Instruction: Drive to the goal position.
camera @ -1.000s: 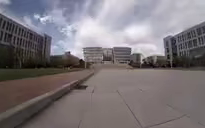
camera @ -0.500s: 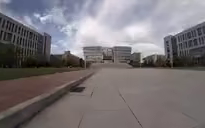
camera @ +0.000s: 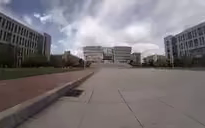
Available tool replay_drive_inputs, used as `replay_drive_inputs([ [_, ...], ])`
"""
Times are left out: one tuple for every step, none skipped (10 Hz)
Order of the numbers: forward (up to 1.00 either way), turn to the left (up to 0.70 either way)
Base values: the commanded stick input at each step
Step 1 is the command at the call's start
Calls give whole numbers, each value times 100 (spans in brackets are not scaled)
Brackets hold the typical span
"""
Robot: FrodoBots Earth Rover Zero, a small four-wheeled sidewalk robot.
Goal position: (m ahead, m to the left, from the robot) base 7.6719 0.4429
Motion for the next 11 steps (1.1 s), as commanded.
replay_drive_inputs([
  [70, 0],
  [70, 0],
  [70, 0],
  [70, 0],
  [70, 0],
  [70, 0],
  [70, 0],
  [70, 0],
  [70, 0],
  [70, 0],
  [70, 0],
])
